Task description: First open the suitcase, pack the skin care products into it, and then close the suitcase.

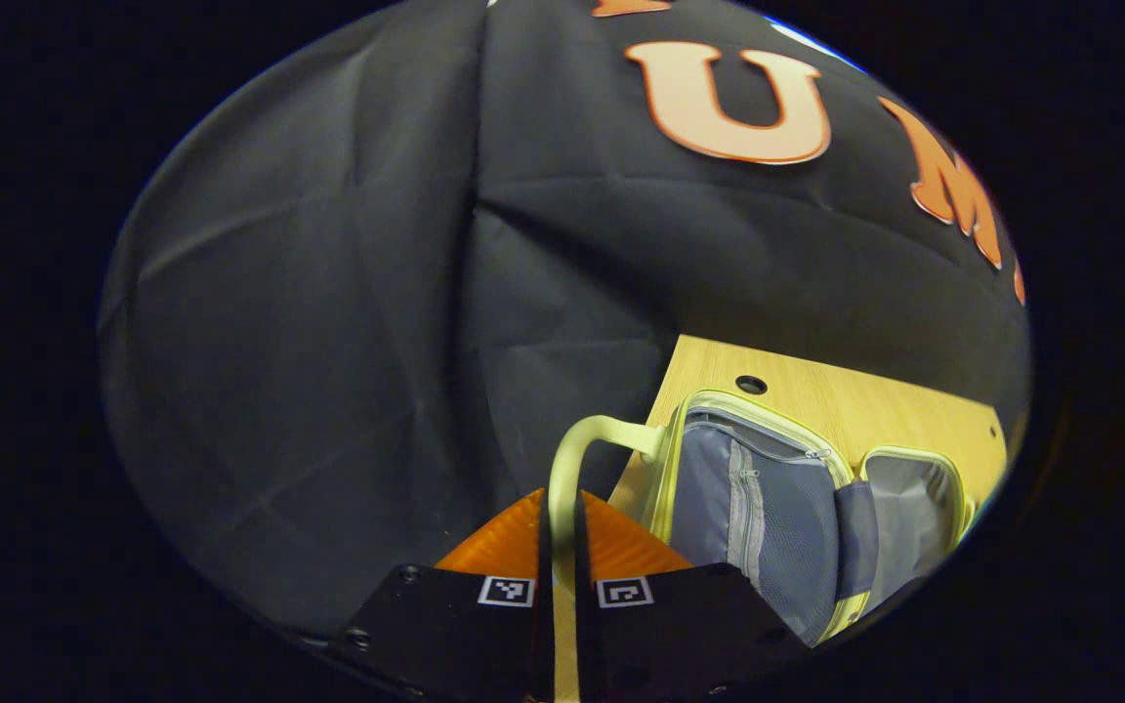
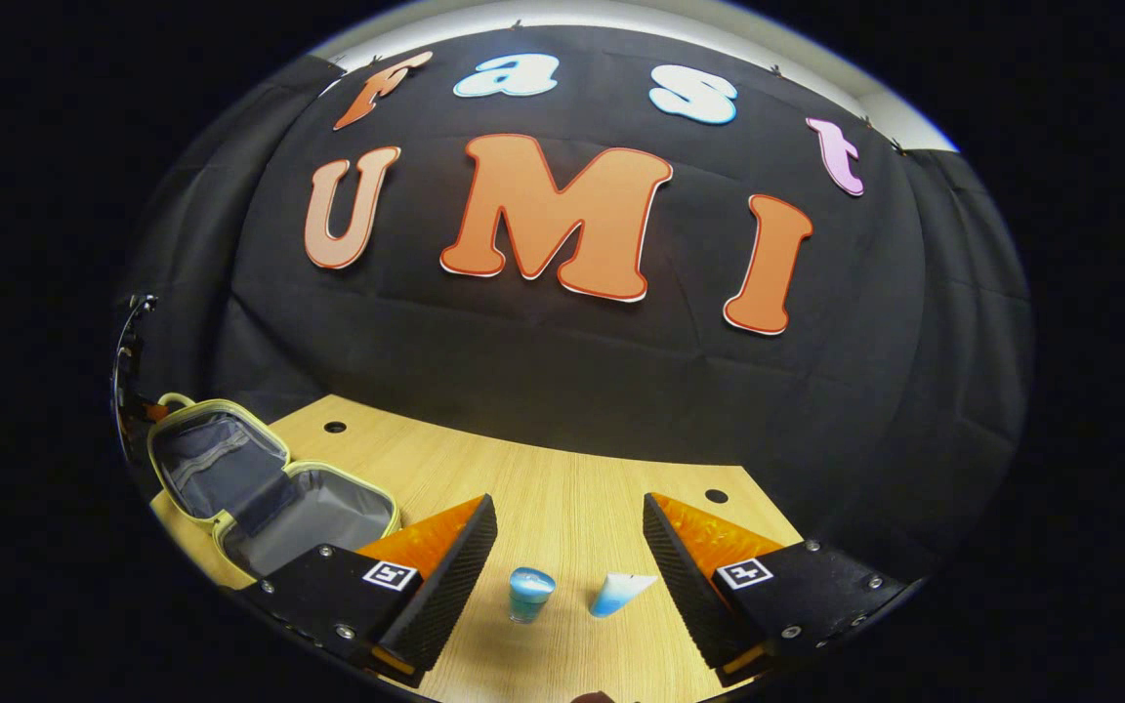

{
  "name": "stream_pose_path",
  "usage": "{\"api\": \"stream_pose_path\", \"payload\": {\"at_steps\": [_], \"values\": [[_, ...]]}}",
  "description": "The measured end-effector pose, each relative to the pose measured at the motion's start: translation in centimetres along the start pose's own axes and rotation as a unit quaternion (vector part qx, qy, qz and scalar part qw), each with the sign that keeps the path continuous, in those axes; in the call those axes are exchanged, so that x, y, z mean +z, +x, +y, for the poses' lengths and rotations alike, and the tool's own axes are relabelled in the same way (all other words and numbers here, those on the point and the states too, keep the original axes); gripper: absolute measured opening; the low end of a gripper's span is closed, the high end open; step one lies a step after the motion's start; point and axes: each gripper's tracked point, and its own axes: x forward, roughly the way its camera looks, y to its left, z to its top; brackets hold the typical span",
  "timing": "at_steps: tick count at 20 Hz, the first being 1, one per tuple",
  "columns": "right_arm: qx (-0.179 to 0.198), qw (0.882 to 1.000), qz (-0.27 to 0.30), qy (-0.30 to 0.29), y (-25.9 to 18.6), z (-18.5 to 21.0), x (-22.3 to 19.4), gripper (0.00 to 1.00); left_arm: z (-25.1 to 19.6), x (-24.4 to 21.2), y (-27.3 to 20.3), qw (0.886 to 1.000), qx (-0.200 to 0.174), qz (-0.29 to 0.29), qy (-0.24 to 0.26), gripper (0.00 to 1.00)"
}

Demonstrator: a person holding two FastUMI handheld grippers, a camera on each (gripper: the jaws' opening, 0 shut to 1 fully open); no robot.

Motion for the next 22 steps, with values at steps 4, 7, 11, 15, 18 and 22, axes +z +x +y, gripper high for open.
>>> {"api": "stream_pose_path", "payload": {"at_steps": [4, 7, 11, 15, 18, 22], "values": [[-0.001, 1.000, 0.006, 0.008, -0.2, 0.6, -0.2, 0.96, 0.8, 0.1, -0.3, 0.999, 0.044, 0.007, -0.011, 0.18], [-0.004, 1.000, 0.006, 0.015, -0.1, 0.3, -0.6, 0.95, -1.0, 1.9, -1.8, 0.999, 0.035, -0.018, -0.005, 0.29], [-0.002, 1.000, 0.003, 0.028, 0.2, -0.5, -1.2, 0.95, -4.7, 4.7, -5.4, 0.998, 0.018, -0.066, 0.017, 0.66], [0.009, 1.000, -0.001, 0.023, 0.9, -1.5, -2.2, 0.95, -9.6, 7.0, -9.5, 0.994, -0.003, -0.103, 0.046, 0.80], [0.019, 1.000, -0.005, 0.014, 1.5, -2.5, -2.8, 0.96, -13.9, 9.0, -12.4, 0.988, -0.015, -0.143, 0.060, 0.90], [0.035, 0.999, 0.003, 0.012, 2.1, -4.2, -4.6, 0.96, -21.9, 9.1, -16.2, 0.981, -0.050, -0.169, 0.086, 0.94]]}}
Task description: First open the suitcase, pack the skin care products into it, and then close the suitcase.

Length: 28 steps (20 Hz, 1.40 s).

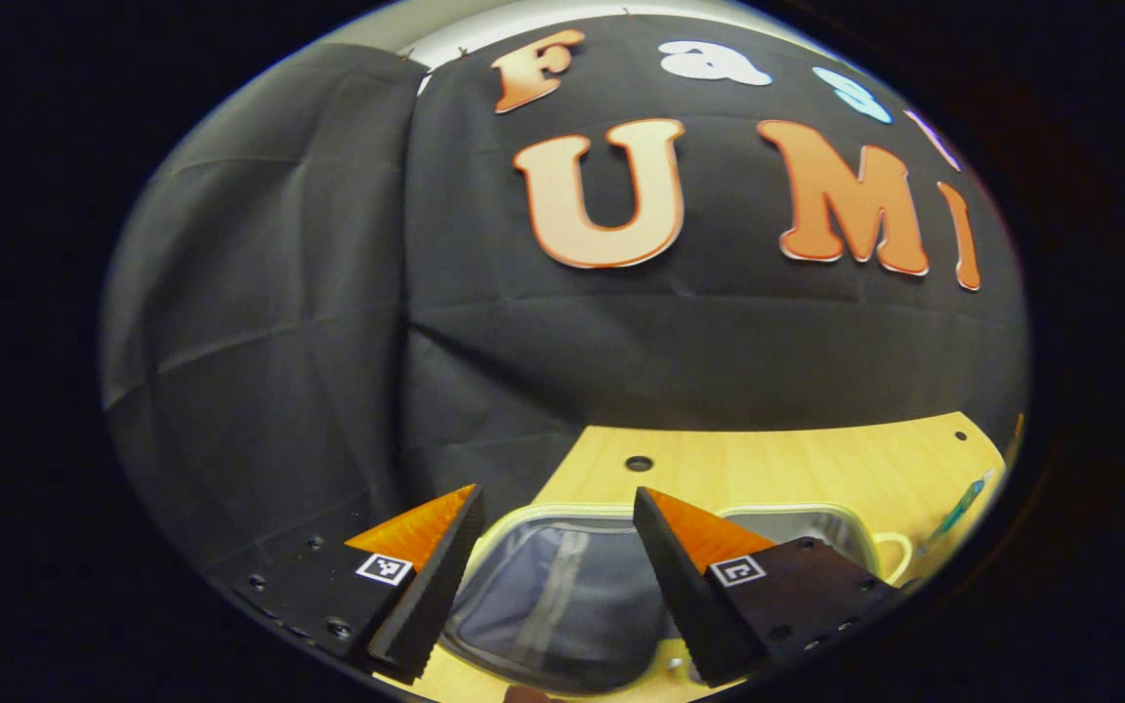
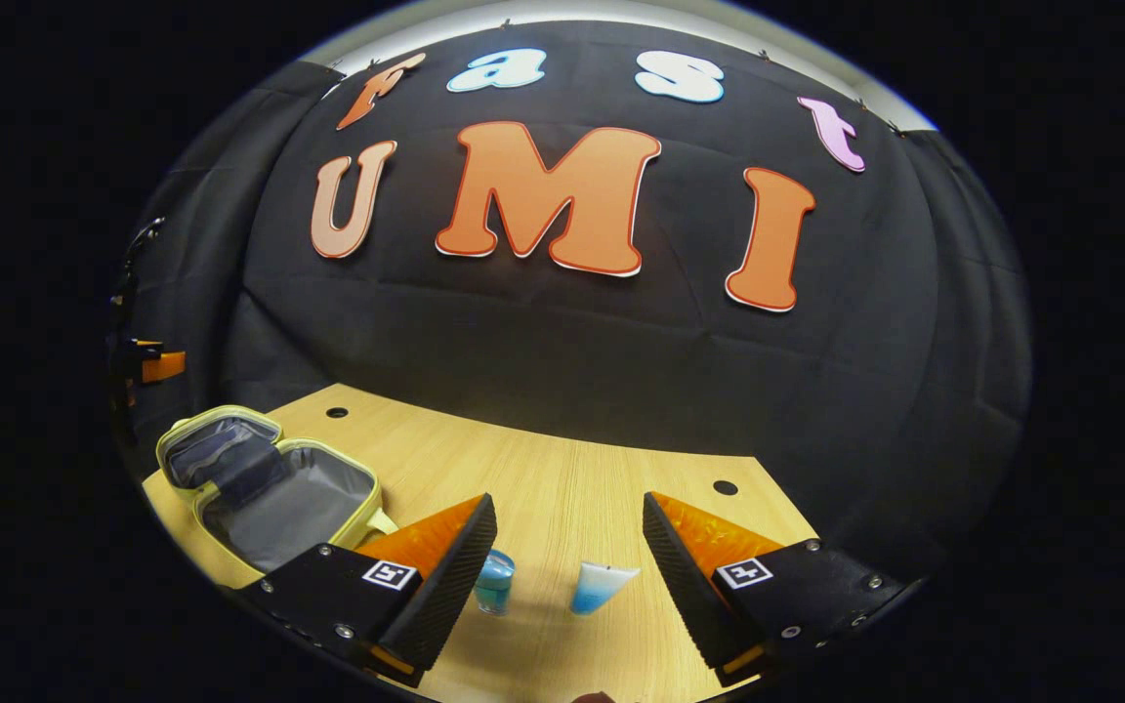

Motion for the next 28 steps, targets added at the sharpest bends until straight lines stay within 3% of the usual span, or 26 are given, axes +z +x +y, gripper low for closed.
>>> {"api": "stream_pose_path", "payload": {"at_steps": [7, 16, 22, 28], "values": [[0.024, 0.999, 0.035, 0.011, 1.1, -2.8, -4.5, 0.96, -17.7, 0.6, -3.1, 0.992, -0.119, -0.013, 0.049, 0.96], [0.075, 0.994, 0.077, -0.004, 3.3, -4.0, -10.6, 0.96, -37.6, -5.3, -8.3, 0.957, -0.285, 0.007, 0.057, 0.99], [0.105, 0.990, 0.097, -0.008, 5.0, -3.3, -14.1, 0.96, -45.2, -10.3, -9.0, 0.936, -0.346, 0.035, 0.057, 0.99], [0.126, 0.986, 0.109, -0.002, 7.1, -2.3, -16.6, 0.97, -49.1, -15.1, -7.4, 0.925, -0.368, 0.080, 0.043, 0.99]]}}
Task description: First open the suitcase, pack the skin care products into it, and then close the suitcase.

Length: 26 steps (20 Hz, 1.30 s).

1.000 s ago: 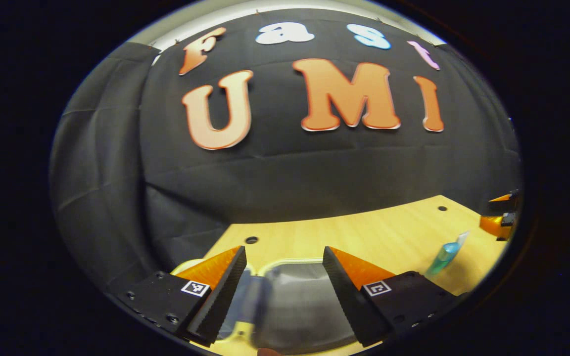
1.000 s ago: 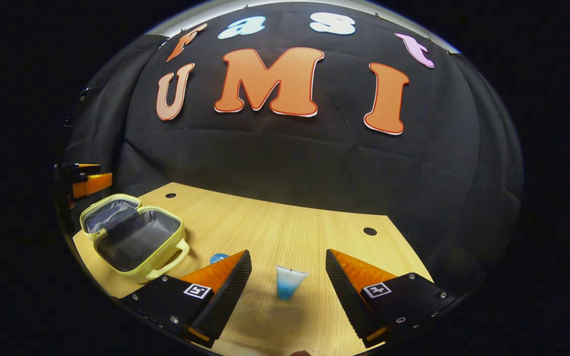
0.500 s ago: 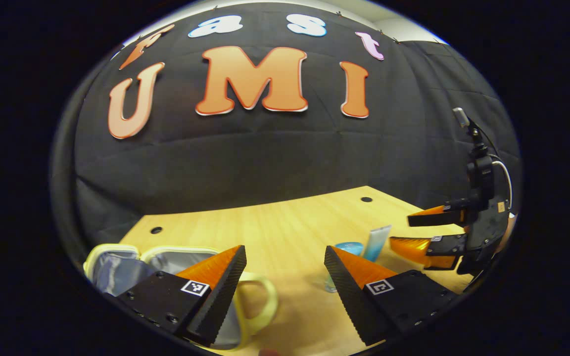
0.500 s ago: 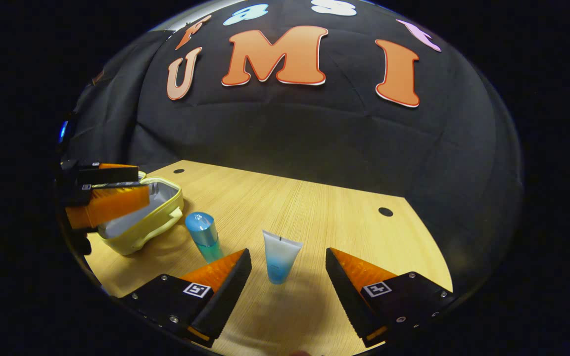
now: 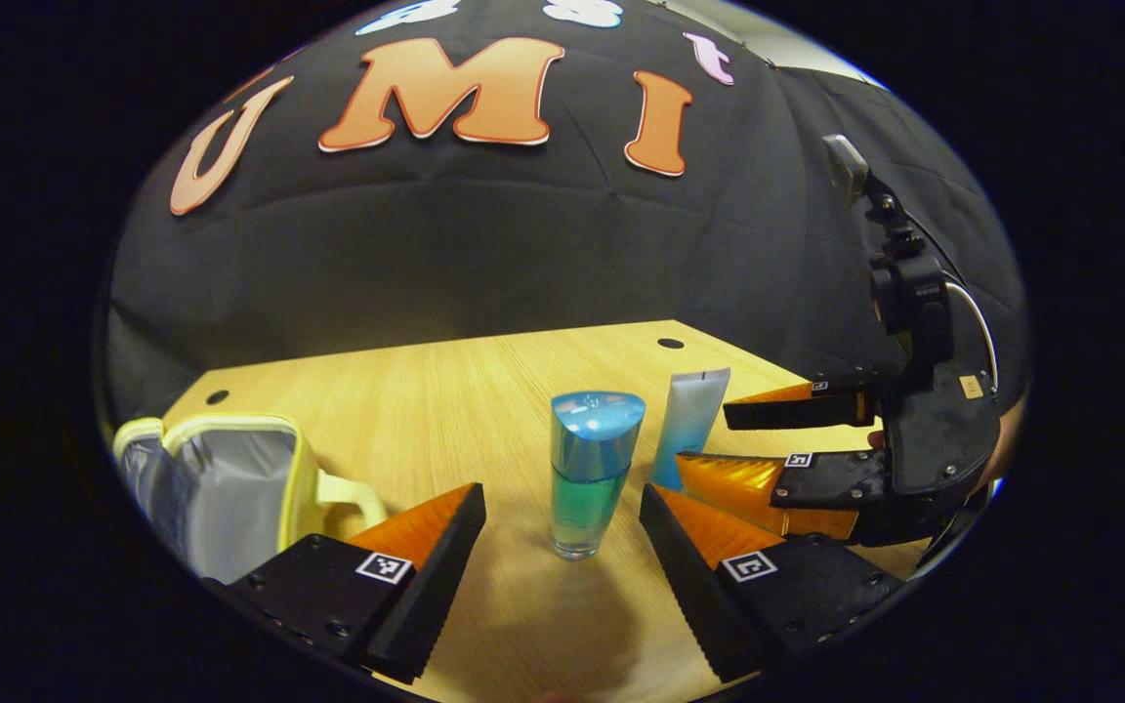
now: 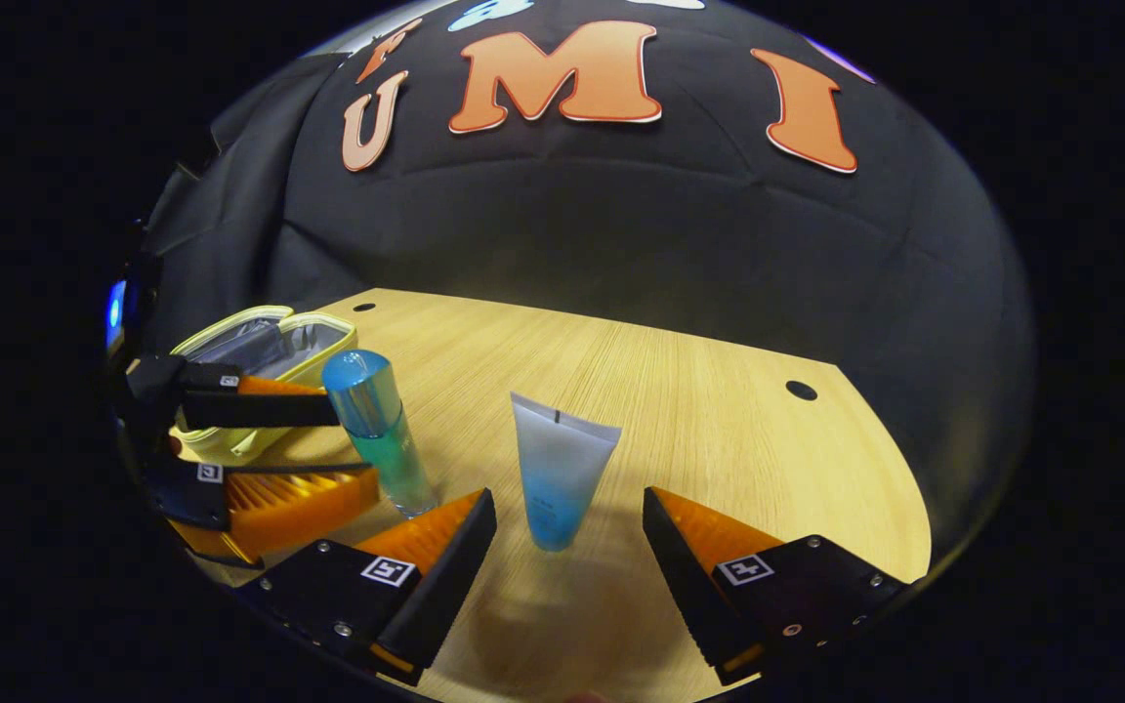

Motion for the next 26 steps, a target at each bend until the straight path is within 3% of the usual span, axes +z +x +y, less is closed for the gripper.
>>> {"api": "stream_pose_path", "payload": {"at_steps": [5, 9, 11, 12, 13, 14, 15, 18, 26], "values": [[0.017, 1.000, 0.008, 0.016, 1.8, 0.4, -0.8, 0.97, -0.8, -1.5, 3.6, 1.000, -0.012, 0.008, -0.018, 0.99], [0.028, 0.999, 0.016, 0.035, 2.4, 0.9, -1.1, 0.91, -0.9, -1.8, 4.9, 1.000, -0.012, 0.010, -0.022, 0.53], [0.033, 0.998, 0.015, 0.053, 2.9, 1.3, -0.7, 0.75, -0.9, -1.8, 4.5, 0.999, -0.013, 0.016, -0.029, 0.47], [0.031, 0.998, 0.018, 0.053, 2.9, 1.4, -0.9, 0.63, -0.7, -1.7, 4.3, 0.999, -0.012, 0.020, -0.037, 0.47], [0.028, 0.998, 0.020, 0.051, 3.2, 1.3, -0.9, 0.63, -0.6, -1.4, 4.0, 0.999, -0.008, 0.020, -0.039, 0.47], [0.034, 0.998, 0.020, 0.054, 3.2, 1.7, -0.8, 0.51, -0.2, -0.9, 3.7, 0.999, -0.003, 0.016, -0.040, 0.49], [0.041, 0.997, 0.024, 0.059, 3.1, 2.2, -0.8, 0.50, 0.2, -0.3, 3.1, 0.999, 0.001, 0.012, -0.039, 0.46], [0.048, 0.997, 0.020, 0.056, 2.6, 3.1, 0.2, 0.47, 1.5, 2.1, 1.7, 0.999, 0.017, -0.010, -0.034, 0.47], [0.061, 0.997, -0.022, 0.051, -1.9, 5.2, 7.4, 0.47, 5.5, 9.1, -5.0, 0.996, 0.062, -0.042, -0.046, 0.49]]}}
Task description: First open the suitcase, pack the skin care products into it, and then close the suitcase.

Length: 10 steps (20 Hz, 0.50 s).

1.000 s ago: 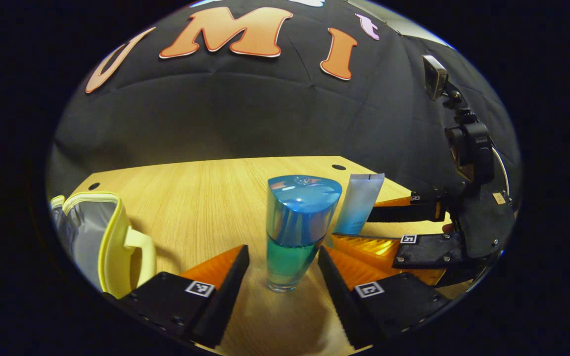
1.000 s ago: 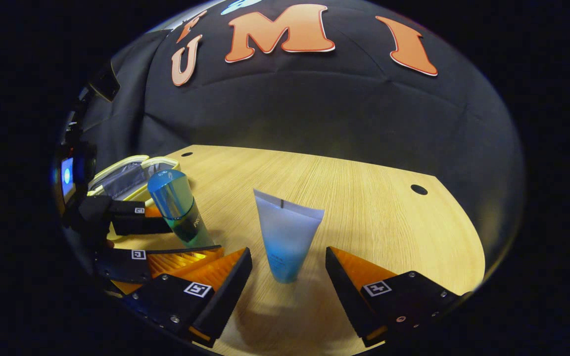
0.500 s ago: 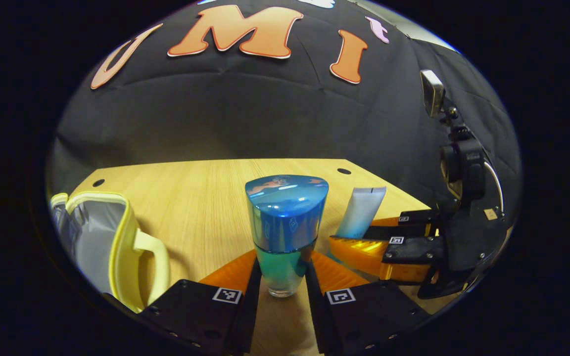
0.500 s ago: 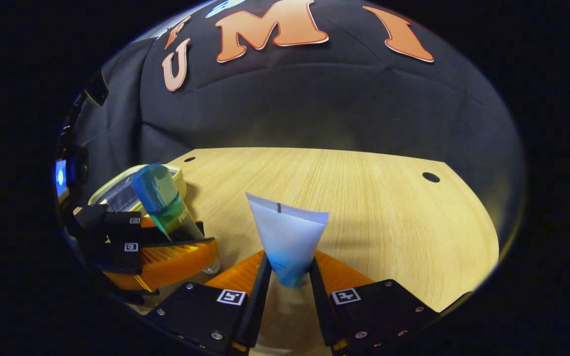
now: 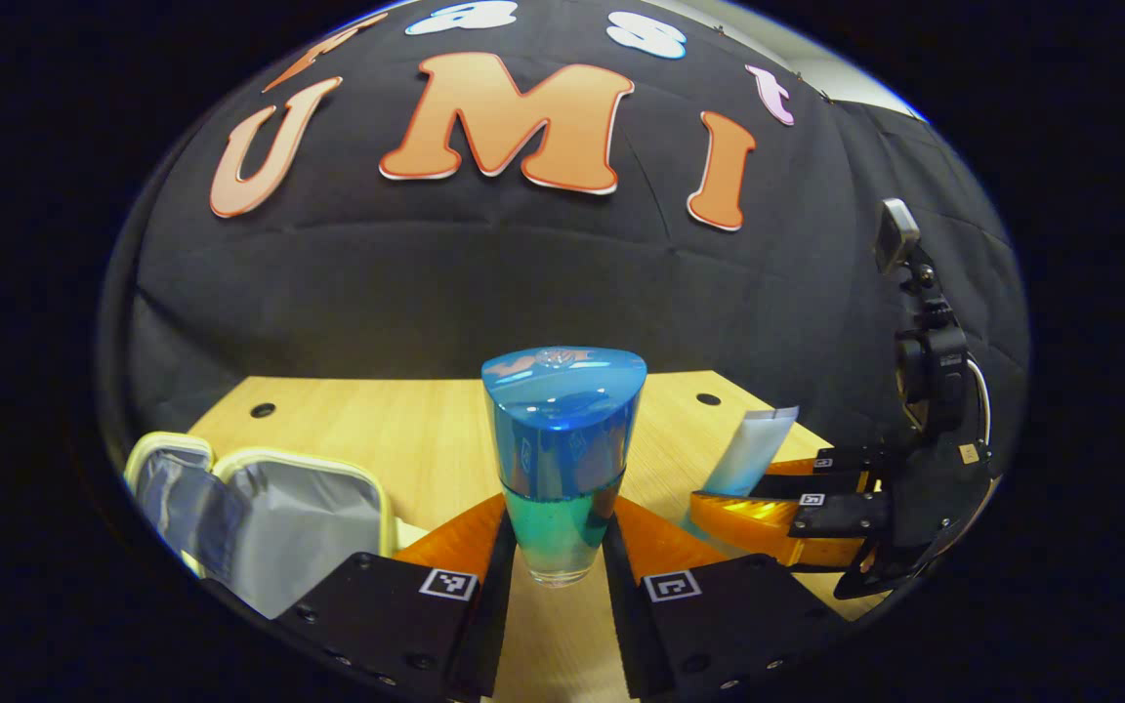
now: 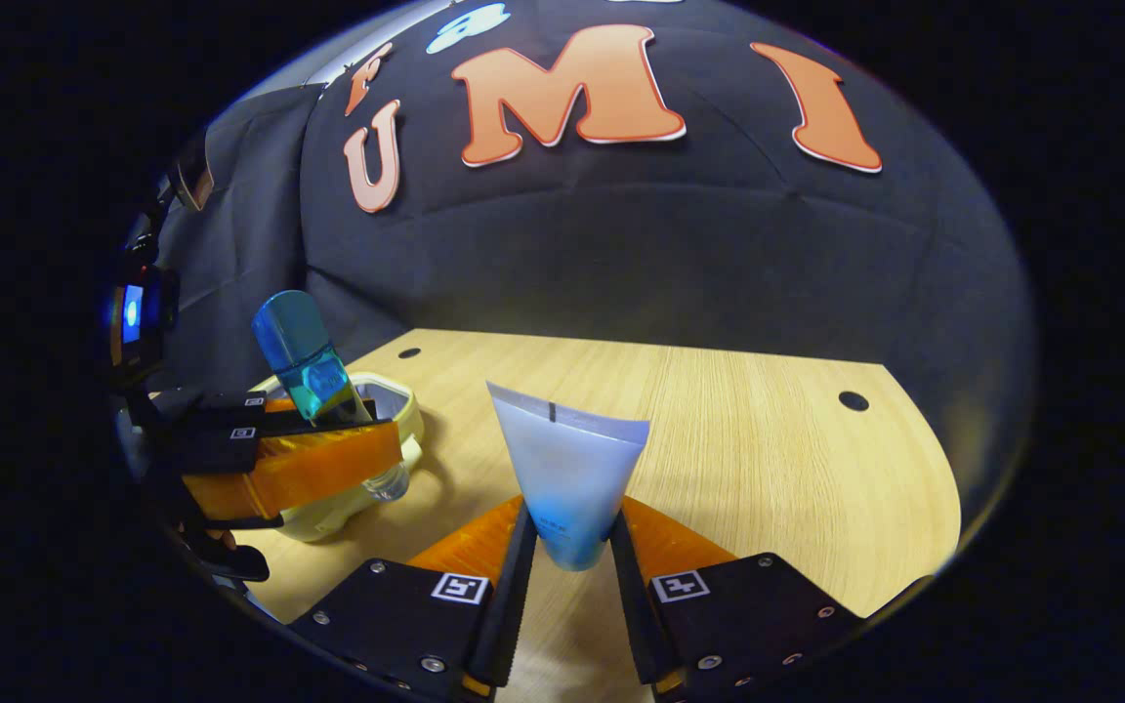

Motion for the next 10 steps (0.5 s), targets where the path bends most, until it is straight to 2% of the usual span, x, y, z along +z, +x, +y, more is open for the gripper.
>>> {"api": "stream_pose_path", "payload": {"at_steps": [3, 4, 6, 10], "values": [[0.000, 1.000, -0.015, -0.006, -1.4, 1.2, 2.6, 0.47, 2.4, 2.8, -2.4, 1.000, 0.022, -0.016, -0.001, 0.49], [0.001, 1.000, -0.019, -0.008, -1.7, 1.6, 3.3, 0.47, 3.1, 3.7, -2.9, 0.999, 0.028, -0.020, 0.002, 0.46], [0.003, 1.000, -0.027, -0.010, -2.2, 2.6, 4.6, 0.47, 4.8, 5.0, -4.0, 0.999, 0.042, -0.025, 0.008, 0.47], [0.011, 0.999, -0.033, -0.008, -2.5, 4.8, 5.7, 0.47, 8.8, 4.2, -6.8, 0.998, 0.063, -0.015, 0.009, 0.47]]}}
